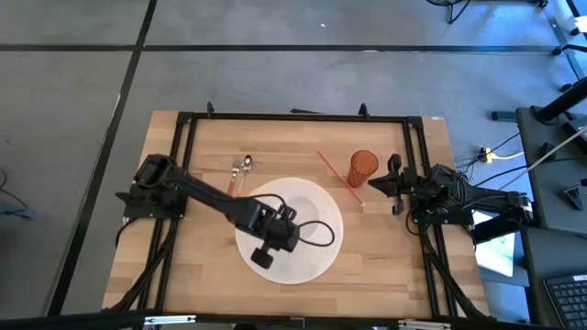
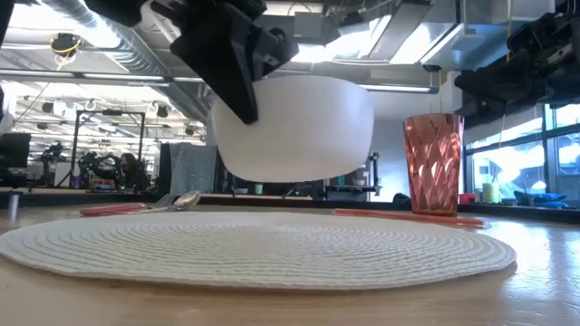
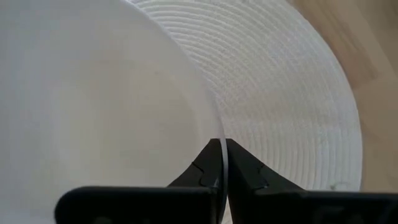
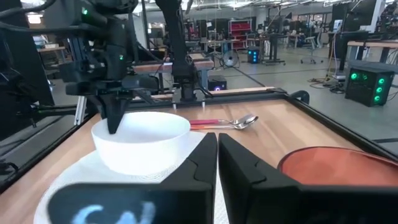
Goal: Pick & Place Utensil
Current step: Put the white bowl on top of the white mat
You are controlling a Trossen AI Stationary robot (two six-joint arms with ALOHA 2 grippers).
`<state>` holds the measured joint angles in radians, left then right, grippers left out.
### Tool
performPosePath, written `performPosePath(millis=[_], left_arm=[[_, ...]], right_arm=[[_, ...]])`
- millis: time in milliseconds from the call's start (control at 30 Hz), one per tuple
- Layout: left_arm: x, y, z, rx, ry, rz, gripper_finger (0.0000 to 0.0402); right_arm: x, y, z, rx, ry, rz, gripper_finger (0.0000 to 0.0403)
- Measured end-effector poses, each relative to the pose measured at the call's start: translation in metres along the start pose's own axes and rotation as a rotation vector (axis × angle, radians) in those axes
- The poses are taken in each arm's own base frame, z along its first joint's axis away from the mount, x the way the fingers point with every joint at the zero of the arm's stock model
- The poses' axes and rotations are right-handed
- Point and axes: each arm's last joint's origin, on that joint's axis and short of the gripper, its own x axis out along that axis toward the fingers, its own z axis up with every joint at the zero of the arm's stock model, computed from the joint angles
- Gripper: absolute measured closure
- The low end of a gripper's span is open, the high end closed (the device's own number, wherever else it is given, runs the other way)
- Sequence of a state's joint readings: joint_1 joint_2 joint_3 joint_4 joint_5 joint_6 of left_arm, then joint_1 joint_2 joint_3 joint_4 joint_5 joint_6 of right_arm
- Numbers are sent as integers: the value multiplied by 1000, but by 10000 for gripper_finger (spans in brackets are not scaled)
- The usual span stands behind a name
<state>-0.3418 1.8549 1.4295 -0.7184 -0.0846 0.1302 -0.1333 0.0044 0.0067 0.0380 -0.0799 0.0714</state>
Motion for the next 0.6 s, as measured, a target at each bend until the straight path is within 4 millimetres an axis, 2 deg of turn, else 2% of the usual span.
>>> performPosePath(millis=[267,600], left_arm=[[5,-13,-5,-27,16,-6,399],[19,-17,-16,-25,26,2,399]], right_arm=[[0,0,-1,26,6,0,386],[0,0,-1,26,6,-1,386]])
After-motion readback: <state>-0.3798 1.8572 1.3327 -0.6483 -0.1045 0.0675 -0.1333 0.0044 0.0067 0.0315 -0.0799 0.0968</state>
